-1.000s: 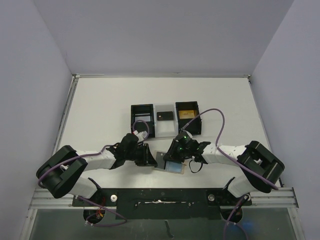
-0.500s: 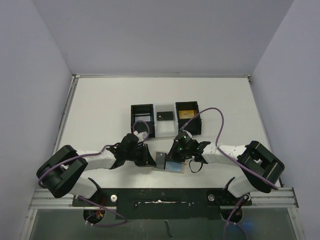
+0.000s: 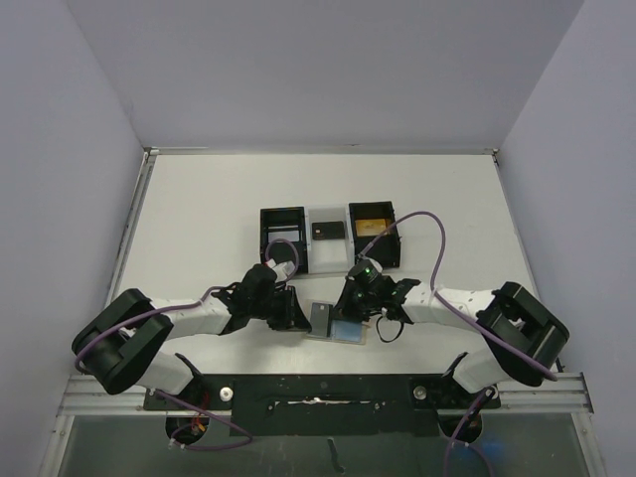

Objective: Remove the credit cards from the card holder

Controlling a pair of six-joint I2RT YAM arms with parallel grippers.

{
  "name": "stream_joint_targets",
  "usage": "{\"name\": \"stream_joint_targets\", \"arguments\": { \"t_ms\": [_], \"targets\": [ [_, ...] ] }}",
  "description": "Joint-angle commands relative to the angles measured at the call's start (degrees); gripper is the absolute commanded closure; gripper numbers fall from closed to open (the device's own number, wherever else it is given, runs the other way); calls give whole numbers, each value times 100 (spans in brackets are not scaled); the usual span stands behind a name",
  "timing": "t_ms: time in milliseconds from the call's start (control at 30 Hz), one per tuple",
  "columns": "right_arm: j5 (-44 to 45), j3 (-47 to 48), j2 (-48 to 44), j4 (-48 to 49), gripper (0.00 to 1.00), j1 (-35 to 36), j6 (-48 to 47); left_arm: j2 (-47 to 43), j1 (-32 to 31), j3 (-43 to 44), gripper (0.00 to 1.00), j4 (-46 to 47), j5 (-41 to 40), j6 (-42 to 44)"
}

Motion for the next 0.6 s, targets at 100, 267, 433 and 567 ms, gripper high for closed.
{"name": "stream_joint_targets", "arguments": {
  "t_ms": [100,267,433,567],
  "targets": [
    [205,118,-374,-182,100,-28,-69,-308,-26,201,81,-374,-280,230],
    [124,104,-283,-90,100,-42,-46,-440,-26,467,72,-661,-373,344],
    [-10,152,-100,-2,94,-42,-81,-417,-26,861,68,-757,-301,476],
    [-11,176,-51,-37,86,-51,-54,-207,-26,1031,68,-644,-100,565]
  ]
}}
